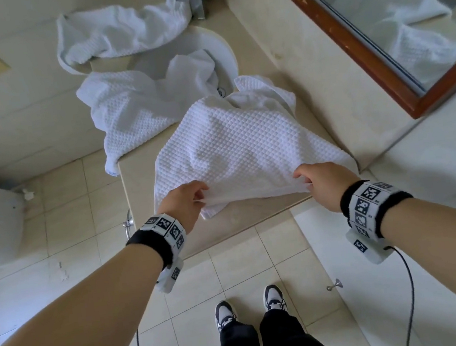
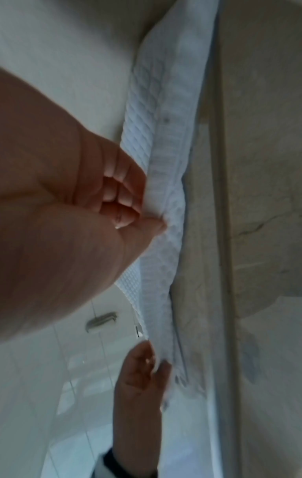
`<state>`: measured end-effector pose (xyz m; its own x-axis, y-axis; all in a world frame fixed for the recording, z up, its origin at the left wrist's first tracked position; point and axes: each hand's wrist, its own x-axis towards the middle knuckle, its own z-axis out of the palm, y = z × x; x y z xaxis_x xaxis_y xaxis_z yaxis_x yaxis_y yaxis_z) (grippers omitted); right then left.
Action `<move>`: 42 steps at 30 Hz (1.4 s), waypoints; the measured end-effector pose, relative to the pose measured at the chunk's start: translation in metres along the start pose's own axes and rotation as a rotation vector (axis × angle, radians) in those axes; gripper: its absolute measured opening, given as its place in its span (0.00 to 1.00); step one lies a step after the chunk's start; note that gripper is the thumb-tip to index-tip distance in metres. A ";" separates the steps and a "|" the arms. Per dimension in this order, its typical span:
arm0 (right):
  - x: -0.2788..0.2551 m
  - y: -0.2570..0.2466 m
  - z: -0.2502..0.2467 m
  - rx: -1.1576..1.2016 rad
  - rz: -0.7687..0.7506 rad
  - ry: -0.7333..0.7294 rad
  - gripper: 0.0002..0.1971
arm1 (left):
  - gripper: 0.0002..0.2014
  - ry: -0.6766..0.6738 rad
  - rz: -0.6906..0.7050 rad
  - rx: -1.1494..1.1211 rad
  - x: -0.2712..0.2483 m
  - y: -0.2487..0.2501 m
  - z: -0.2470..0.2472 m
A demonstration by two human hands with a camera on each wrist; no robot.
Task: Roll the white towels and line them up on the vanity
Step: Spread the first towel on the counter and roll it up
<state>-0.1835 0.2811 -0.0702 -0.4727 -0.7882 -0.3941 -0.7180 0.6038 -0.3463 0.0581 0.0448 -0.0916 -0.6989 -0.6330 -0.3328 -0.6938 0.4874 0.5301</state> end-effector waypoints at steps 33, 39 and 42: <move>0.054 -0.316 -0.430 0.048 -0.696 0.555 0.11 | 0.07 0.884 0.176 -0.073 -0.022 0.082 -0.522; 0.102 -0.359 -0.425 -0.063 -0.707 0.453 0.24 | 0.07 0.953 0.104 -0.092 0.026 0.038 -0.552; 0.143 -0.375 -0.417 -0.075 -0.663 0.465 0.25 | 0.07 0.892 0.088 -0.073 0.053 0.016 -0.560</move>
<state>-0.1946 -0.1077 0.3582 -0.0888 -0.9580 0.2727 -0.9478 -0.0029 -0.3189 0.1069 -0.3172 0.3359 -0.3337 -0.8419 0.4241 -0.6103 0.5358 0.5835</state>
